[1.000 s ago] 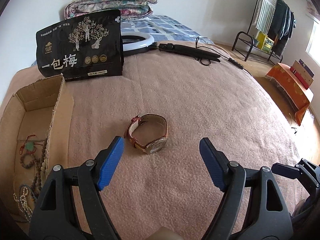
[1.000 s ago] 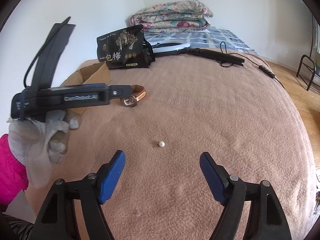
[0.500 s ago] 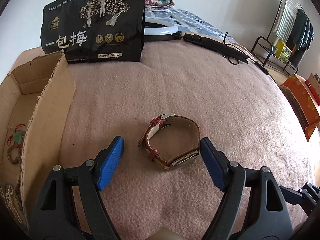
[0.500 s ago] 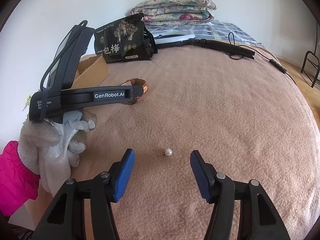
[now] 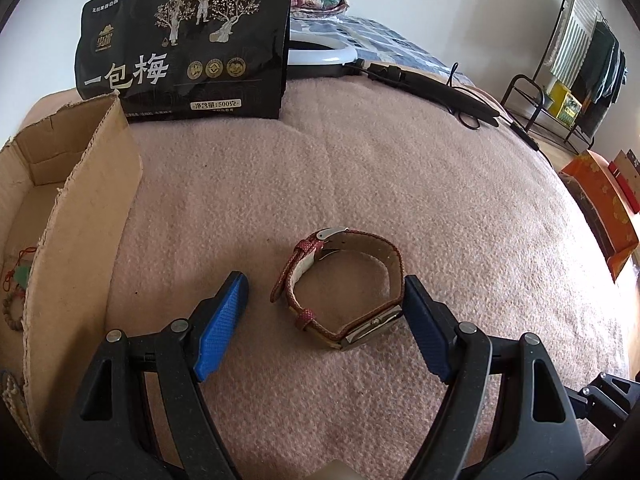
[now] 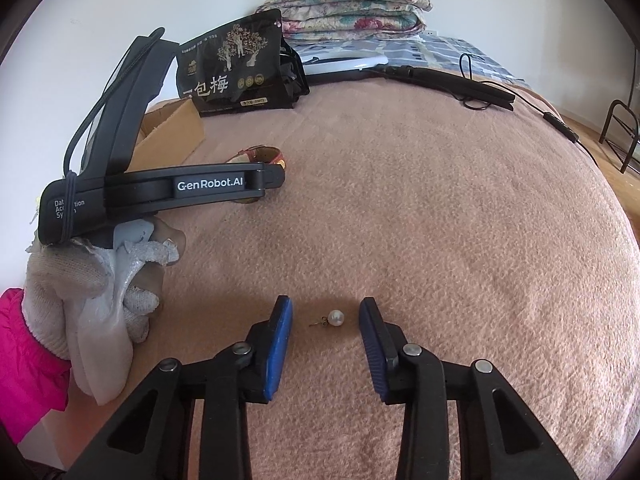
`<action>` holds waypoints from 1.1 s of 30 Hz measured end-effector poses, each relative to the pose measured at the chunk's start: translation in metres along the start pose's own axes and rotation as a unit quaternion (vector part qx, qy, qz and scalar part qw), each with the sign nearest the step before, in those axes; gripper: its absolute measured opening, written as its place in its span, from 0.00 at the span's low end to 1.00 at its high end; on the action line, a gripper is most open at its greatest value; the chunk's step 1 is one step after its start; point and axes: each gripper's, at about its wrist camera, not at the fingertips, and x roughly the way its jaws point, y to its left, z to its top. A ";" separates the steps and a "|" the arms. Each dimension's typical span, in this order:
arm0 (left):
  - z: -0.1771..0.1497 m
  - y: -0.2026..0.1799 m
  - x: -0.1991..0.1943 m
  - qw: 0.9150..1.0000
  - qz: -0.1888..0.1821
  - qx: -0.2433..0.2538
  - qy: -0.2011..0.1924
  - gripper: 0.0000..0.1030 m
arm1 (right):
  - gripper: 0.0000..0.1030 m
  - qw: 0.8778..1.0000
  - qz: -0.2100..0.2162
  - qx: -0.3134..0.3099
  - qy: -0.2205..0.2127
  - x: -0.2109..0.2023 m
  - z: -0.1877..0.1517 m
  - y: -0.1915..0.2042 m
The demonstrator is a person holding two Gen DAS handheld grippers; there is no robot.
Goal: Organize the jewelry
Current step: 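Close the left tool on the watch strap while the right tool grasps the pearl, then lift and carry the watch with the left tool while the right tool carries the pearl to the box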
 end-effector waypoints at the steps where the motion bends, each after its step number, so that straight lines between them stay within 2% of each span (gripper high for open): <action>1: 0.000 0.000 0.000 1.000 0.000 0.000 0.000 0.75 | 0.33 1.000 -0.001 -0.003 0.001 0.000 0.000 0.001; 4: 0.000 0.001 0.000 1.000 0.001 -0.001 -0.001 0.70 | 0.29 1.000 -0.008 -0.015 0.006 0.002 -0.001 0.003; 8: 0.000 0.001 0.000 1.000 0.001 -0.001 -0.001 0.60 | 0.17 1.000 -0.013 -0.014 0.008 0.002 0.000 0.003; 22: -0.002 0.002 -0.013 1.000 -0.011 -0.003 -0.001 0.56 | 0.16 1.000 0.004 0.011 -0.009 -0.012 -0.003 -0.001; 33: -0.003 -0.006 -0.059 0.999 -0.036 0.000 -0.023 0.56 | 0.16 0.999 -0.002 0.009 -0.033 -0.051 -0.001 0.007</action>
